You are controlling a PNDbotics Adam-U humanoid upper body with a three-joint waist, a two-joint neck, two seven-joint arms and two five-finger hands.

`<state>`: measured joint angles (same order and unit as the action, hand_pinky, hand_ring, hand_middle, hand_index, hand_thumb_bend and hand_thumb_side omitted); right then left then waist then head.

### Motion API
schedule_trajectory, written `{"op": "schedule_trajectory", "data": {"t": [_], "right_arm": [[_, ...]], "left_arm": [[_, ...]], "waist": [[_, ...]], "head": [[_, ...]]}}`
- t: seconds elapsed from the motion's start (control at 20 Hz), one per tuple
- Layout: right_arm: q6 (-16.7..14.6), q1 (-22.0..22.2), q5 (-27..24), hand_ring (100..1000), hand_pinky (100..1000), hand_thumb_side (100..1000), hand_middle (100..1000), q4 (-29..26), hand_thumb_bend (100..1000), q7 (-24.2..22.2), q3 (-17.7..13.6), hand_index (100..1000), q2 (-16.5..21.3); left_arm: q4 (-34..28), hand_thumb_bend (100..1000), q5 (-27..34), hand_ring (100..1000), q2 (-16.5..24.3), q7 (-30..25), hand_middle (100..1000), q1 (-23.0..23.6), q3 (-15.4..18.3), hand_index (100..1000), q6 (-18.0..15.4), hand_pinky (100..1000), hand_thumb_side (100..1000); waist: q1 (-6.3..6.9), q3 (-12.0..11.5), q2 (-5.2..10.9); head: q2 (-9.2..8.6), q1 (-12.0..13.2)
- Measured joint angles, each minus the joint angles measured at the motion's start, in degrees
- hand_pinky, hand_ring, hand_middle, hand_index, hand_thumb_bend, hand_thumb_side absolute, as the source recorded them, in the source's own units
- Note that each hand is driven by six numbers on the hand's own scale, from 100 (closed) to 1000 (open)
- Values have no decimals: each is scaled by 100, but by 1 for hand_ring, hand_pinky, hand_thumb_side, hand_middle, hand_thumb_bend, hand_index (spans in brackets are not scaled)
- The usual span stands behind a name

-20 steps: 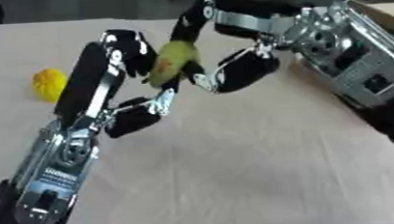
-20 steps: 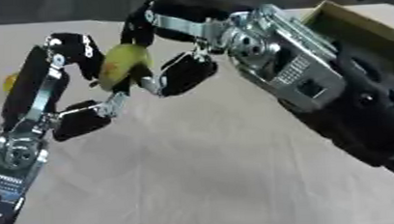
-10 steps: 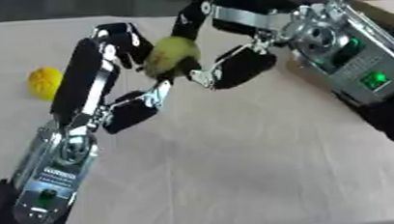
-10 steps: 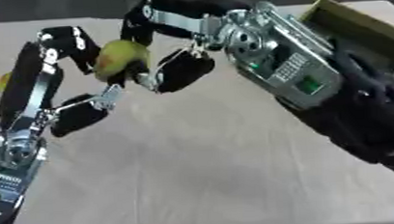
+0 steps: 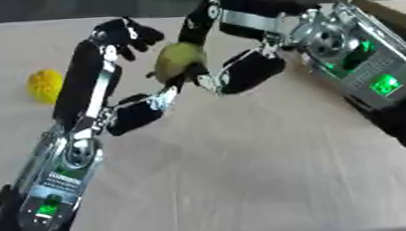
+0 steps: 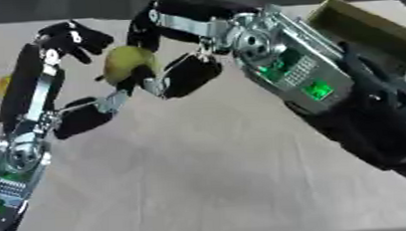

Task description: Pick up the objects with one hand, pass them to the other hand, and then place them into the box on the other side of the table.

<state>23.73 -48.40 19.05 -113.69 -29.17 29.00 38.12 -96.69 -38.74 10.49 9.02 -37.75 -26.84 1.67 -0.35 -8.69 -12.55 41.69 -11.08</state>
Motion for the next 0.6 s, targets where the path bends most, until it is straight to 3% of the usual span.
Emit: {"op": "schedule_trajectory", "data": {"t": [0.4,0.6], "right_arm": [[95,-1,-61,718,961,199,531,0,100,157,-108,678,36],[107,2,-68,717,960,199,529,0,100,240,-177,675,105]], "left_arm": [[69,769,-64,655,-1,-189,639,4,17,775,-20,580,431],[84,740,-67,651,-1,-233,633,9,19,768,-48,577,416]], "waist": [[29,36,0],[32,53,0]], "head": [[0,1],[-1,3]]}}
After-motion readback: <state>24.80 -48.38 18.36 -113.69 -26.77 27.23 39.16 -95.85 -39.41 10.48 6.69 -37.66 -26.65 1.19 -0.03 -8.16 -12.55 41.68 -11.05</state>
